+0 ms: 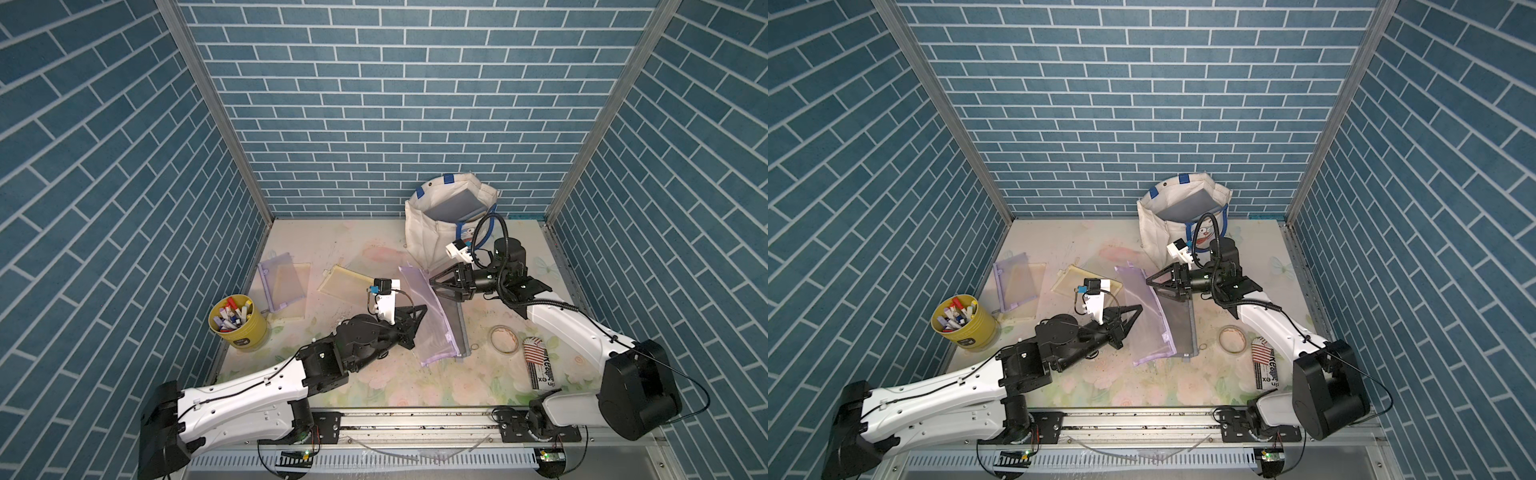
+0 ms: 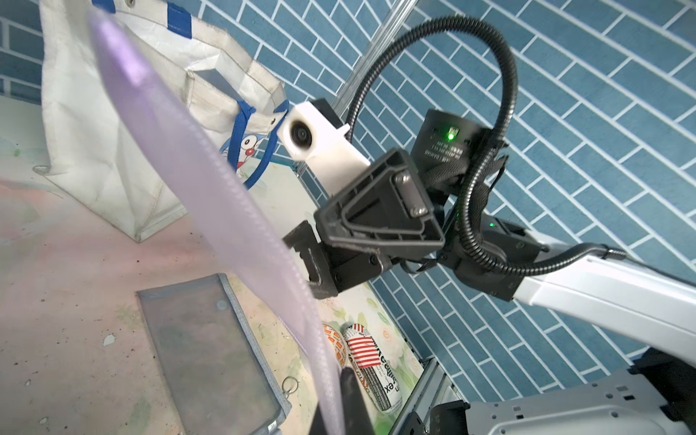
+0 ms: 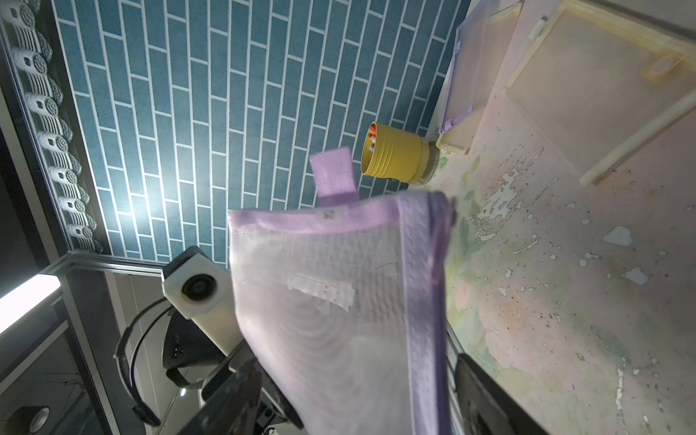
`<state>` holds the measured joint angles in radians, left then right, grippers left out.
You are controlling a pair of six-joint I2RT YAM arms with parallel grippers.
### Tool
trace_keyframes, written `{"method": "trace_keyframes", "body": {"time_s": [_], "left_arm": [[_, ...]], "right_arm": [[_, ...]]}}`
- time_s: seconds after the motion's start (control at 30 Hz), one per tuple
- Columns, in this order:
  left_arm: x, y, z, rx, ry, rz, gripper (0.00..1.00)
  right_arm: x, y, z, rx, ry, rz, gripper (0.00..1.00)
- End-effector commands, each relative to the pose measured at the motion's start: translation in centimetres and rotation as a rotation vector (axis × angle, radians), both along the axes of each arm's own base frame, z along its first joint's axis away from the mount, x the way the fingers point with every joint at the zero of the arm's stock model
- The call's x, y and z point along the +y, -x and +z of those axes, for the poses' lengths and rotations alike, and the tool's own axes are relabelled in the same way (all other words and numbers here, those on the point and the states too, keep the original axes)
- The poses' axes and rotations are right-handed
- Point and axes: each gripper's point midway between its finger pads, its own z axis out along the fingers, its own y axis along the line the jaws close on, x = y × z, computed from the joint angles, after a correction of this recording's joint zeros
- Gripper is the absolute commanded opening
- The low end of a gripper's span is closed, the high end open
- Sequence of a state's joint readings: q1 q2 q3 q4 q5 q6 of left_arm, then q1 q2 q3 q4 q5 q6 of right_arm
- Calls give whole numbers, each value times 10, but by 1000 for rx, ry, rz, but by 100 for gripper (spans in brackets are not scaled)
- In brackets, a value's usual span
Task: Put the pencil pouch into the canvas bag
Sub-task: Pick up the pencil pouch.
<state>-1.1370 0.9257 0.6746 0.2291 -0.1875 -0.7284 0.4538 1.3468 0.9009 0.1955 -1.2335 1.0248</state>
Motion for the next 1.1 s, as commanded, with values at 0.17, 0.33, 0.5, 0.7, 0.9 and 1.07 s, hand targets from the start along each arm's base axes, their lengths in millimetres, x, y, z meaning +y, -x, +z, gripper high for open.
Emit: {"method": "trace_keyframes", "body": {"time_s": [0.17,0.33,0.5,0.7,0.9,1.07], "left_arm": [[11,2,13,-29,21,10,0],[9,1,15,-32,28,10,0],[7,2,20,-45,36,2,0],[13,2,21,-52,18,15,0],[18,1,22,-51,18,29,0],[27,0,20,-48,6,61,0]], "right_arm": [[3,8,10,-21,-34,53,82],[6,15,18,-46,-51,86,81],[7,25,20,-48,-60,121,78],[7,28,30,-81,-80,136,53],[10,39,43,-121,-118,180,24],[11,36,48,-136,-125,172,6]]}}
